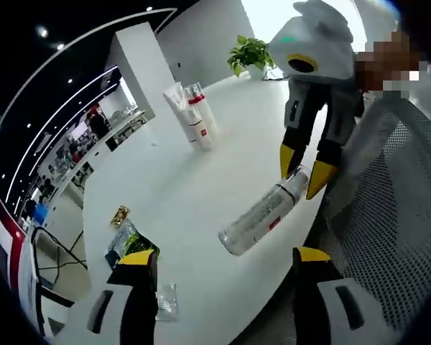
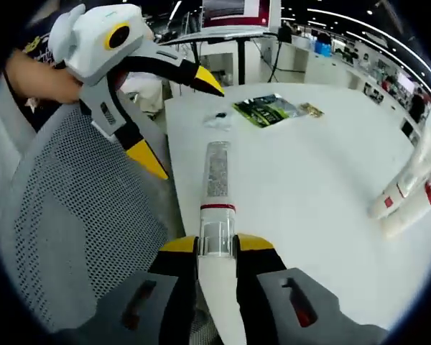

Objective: Arrange the skincare products in the storage area until every visible bottle or jar stands upright without overlapping.

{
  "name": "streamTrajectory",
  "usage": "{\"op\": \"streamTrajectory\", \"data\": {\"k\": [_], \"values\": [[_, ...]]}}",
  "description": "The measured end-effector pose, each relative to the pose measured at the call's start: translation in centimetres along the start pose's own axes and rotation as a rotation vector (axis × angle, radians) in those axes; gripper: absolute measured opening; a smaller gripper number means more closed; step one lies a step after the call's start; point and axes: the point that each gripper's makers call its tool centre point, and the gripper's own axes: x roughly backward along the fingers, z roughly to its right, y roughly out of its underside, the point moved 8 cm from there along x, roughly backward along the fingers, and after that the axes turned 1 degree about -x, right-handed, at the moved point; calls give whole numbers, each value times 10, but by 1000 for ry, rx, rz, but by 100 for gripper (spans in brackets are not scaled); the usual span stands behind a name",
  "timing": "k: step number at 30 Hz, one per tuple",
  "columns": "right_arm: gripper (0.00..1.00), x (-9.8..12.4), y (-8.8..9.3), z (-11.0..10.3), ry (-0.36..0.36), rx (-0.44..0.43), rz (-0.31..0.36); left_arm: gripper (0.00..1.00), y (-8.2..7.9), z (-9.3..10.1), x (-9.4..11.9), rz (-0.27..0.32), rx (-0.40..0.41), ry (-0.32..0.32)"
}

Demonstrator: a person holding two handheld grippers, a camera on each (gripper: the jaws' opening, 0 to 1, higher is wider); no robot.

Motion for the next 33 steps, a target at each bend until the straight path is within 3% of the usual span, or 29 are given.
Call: {"op": "streamTrajectory", "data": {"k": [7,11,16,21,29,33], "values": [[16,0,-17,-11,-45,177,-40,69,-6,4,-3,10,-70,45],[16,-1,-28,-14,-76,237,-43,55,-3,9,-2,-17,-136,80],[16,3,-41,-15,-69,351,-47,47,-2,12,-2,-24,-153,105],[16,9,-54,-12,-53,444,-34,29,-2,15,-1,-22,-166,143],[16,15,-71,-16,-88,540,-25,29,-2,14,-1,-35,-154,136],[16,14,-80,-16,-86,591,-37,26,-2,12,1,-30,-205,127]]}}
